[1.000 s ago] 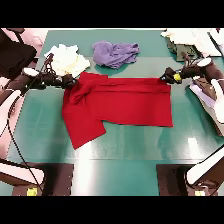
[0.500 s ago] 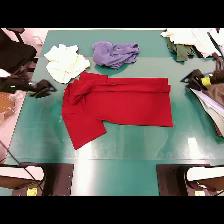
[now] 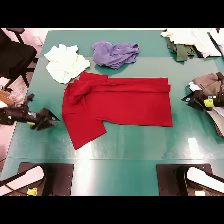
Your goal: Fold the shirts.
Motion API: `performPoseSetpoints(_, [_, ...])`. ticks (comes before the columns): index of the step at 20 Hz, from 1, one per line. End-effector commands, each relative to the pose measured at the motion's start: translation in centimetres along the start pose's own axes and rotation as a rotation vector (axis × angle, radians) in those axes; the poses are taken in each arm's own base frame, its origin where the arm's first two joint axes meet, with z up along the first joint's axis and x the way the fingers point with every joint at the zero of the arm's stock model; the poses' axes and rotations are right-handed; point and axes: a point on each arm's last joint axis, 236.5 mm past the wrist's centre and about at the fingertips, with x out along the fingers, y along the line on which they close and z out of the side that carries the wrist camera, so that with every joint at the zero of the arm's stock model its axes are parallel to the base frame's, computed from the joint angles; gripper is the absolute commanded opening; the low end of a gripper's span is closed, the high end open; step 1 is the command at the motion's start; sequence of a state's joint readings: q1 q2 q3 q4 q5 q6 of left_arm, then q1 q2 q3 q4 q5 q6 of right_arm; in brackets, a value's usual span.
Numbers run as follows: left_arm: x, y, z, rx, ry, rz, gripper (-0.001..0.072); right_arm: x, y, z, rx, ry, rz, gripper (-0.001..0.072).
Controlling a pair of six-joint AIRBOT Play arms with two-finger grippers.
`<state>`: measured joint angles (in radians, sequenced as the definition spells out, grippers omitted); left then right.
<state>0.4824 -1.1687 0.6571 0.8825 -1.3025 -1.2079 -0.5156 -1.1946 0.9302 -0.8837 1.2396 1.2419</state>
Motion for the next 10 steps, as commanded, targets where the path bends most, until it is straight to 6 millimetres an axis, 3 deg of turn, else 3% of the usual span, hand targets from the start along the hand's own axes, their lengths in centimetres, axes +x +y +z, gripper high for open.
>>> performPoseSetpoints(1, [1.9, 0.1, -2.5, -0.034, -0.016, -0.047, 0.0530, -0.9, 0.2, -0.8, -0.011, -0.033, -0.007, 0.0512])
performPoseSetpoints(4, [3.7, 0.1, -3.6, 0.001, 0.008, -0.029, 0.0530, -1.3, 0.6, -0.7, -0.021, -0.047, -0.005, 0.0511])
performPoseSetpoints(7, [6.3, -1.3, -4.4, 0.067, 0.022, -0.002, 0.0530, -1.3, 0.6, -0.8, -0.021, -0.043, -0.004, 0.0511])
performPoseSetpoints(10, [7.8, -3.3, -3.2, 0.099, -0.047, -0.003, 0.0530, -1.3, 0.8, -1.4, -0.029, -0.019, 0.002, 0.0511])
